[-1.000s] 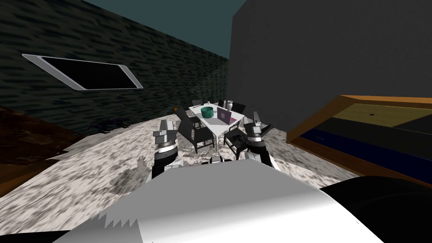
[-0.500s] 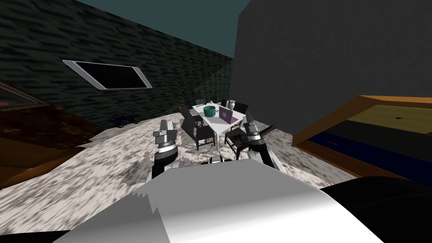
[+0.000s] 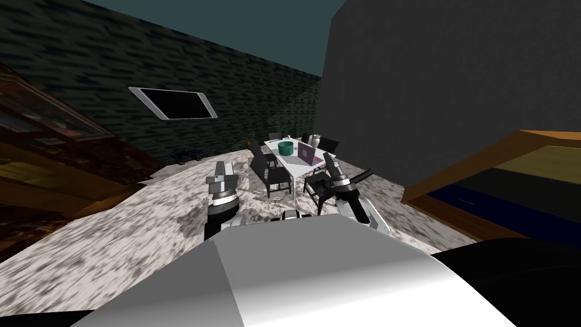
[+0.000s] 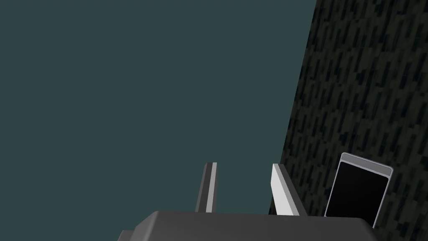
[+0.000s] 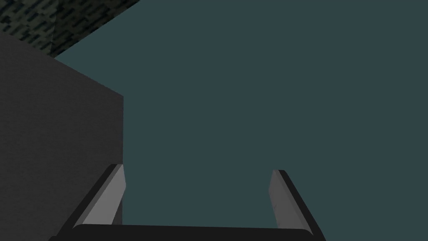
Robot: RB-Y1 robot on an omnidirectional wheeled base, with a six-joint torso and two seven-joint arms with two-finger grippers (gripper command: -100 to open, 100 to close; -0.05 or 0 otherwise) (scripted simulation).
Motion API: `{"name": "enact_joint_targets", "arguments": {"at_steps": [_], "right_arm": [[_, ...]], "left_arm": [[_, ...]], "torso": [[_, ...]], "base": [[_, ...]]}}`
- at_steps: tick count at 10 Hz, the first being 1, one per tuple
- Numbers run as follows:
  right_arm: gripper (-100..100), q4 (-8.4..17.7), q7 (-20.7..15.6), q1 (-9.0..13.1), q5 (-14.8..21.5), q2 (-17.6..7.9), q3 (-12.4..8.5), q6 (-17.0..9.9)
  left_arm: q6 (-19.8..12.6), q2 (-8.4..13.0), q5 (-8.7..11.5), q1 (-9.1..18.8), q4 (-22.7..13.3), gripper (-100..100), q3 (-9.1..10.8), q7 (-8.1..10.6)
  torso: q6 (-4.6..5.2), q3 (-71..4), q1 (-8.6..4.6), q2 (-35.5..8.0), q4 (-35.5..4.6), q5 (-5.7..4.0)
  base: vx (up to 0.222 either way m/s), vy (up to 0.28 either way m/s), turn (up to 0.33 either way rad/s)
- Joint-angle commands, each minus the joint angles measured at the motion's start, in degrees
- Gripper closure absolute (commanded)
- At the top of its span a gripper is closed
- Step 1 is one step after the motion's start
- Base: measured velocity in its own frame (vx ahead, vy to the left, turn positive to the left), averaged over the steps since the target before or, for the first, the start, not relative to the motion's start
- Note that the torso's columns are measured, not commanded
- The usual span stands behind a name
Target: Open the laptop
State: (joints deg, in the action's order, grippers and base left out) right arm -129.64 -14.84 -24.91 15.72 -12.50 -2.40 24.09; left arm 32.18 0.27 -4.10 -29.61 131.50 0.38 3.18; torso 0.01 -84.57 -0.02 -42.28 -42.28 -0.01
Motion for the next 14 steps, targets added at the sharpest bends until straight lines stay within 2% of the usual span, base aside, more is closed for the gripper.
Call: {"name": "enact_joint_targets", "arguments": {"at_steps": [1,3,4,8,9,14], "right_arm": [[-100,0.4,-3.5,0.9,2.9,-1.2,-0.8,-1.3],[-100,1.3,-6.8,2.0,6.5,-2.7,-1.8,-2.8],[-100,1.3,-7.3,2.0,6.6,-2.7,-1.8,-2.8],[-100,3.8,-14.2,4.4,13.8,-5.8,-3.7,-5.6],[-100,3.8,-14.8,4.4,14.2,-5.8,-3.7,-5.6],[-100,8.9,-23.2,7.5,23.1,-10.4,-5.5,-8.1]], "left_arm": [[0.0,0.0,0.0,0.0,0.0,0,0.00,0.00],[0.0,0.0,0.0,0.0,0.0,0,0.00,0.00],[0.0,0.0,0.0,0.0,0.0,0,0.00,0.00],[0.0,0.0,0.0,0.0,0.0,0,0.00,0.00],[0.0,0.0,0.0,0.0,0.0,0,0.00,0.00],[0.0,0.0,0.0,0.0,0.0,0,0.00,0.00]], "torso": [[0.01,-0.1,0.07,0.1,0.0,0.02],[-0.01,0.0,0.06,0.0,0.0,0.02],[0.00,0.0,0.01,0.0,0.0,0.00],[0.00,0.0,-0.01,0.0,0.0,0.00],[-0.01,0.0,0.02,0.1,0.0,0.00],[-0.01,-0.1,0.01,0.1,0.0,0.00]], "base": [[-0.043,-0.013,0.127],[-0.062,-0.017,0.146],[-0.040,-0.018,0.045],[-0.019,-0.022,0.106],[0.010,-0.013,0.025],[0.062,-0.011,0.041]]}}
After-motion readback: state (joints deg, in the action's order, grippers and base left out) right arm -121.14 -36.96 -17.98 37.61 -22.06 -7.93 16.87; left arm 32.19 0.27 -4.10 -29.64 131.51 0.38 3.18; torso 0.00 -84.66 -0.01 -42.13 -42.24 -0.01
